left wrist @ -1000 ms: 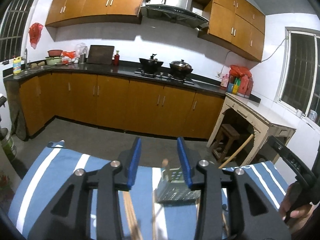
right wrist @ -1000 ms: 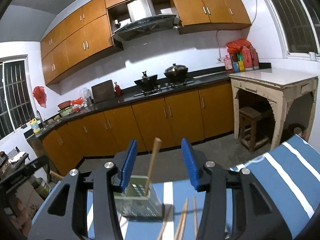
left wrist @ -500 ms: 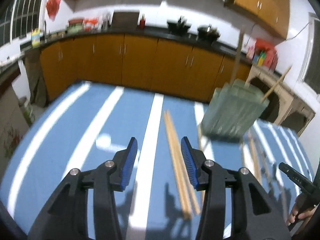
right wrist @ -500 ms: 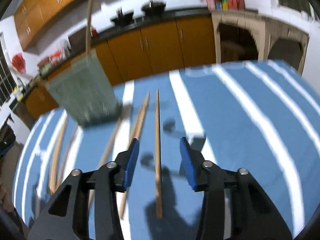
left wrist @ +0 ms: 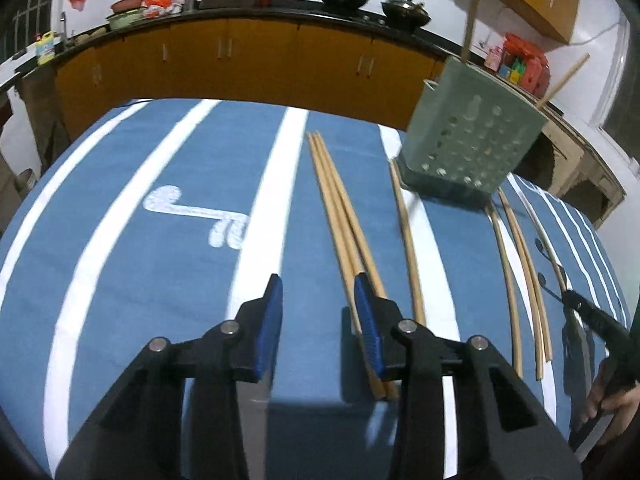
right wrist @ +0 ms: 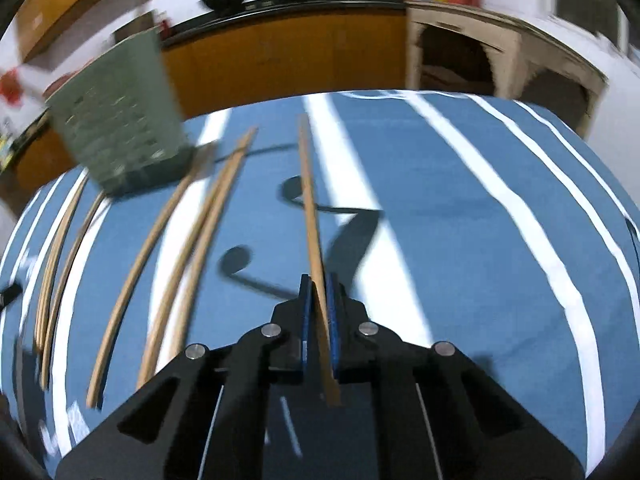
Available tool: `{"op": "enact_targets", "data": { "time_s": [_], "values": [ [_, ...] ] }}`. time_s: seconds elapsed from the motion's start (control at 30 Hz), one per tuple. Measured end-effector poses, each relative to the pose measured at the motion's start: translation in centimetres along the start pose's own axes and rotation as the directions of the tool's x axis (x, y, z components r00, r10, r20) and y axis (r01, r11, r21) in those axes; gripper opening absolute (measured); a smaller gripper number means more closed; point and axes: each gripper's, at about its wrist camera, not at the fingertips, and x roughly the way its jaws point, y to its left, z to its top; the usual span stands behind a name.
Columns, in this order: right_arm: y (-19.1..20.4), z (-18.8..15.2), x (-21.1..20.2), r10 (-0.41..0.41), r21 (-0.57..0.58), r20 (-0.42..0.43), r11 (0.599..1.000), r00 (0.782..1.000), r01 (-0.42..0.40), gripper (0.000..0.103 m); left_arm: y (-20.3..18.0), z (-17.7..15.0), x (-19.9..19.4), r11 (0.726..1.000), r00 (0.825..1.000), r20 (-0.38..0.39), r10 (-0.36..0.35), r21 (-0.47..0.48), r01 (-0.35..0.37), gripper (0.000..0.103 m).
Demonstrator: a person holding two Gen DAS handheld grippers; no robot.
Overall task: Organize utensils
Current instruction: 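Grasp another chopstick with the left gripper while the right gripper grasps one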
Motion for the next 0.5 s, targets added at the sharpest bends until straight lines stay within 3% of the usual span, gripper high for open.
{"op": "enact_targets", "data": {
  "time_s": [0.17,0.4,0.5],
  "values": [
    [-0.2,-0.1,0.1,0.003,-0.006,0.002,1.0,1.0,-0.003,0.007,-1.4,-0.5,1.2,0.999,0.999,-0.043,-0.003,0.042,0.005,0.021],
    [-0.3,-0.2,-0.1,0.015,0.006,-0.002,1.0,1.0,-0.015,0.008,-2.2,-0.8,1.9,0.998,0.998,-0.064,0.007,0.067,-0.002,0.019],
    [-0.1,-0.3,-0.2,0.024,0.002,-0.004,1.0,1.0,-0.024,0.008,-2.2,-0.6,2.3,0.997,0.997,-0.064,0.031,0.072,-0.027,0.012]
  ]
}}
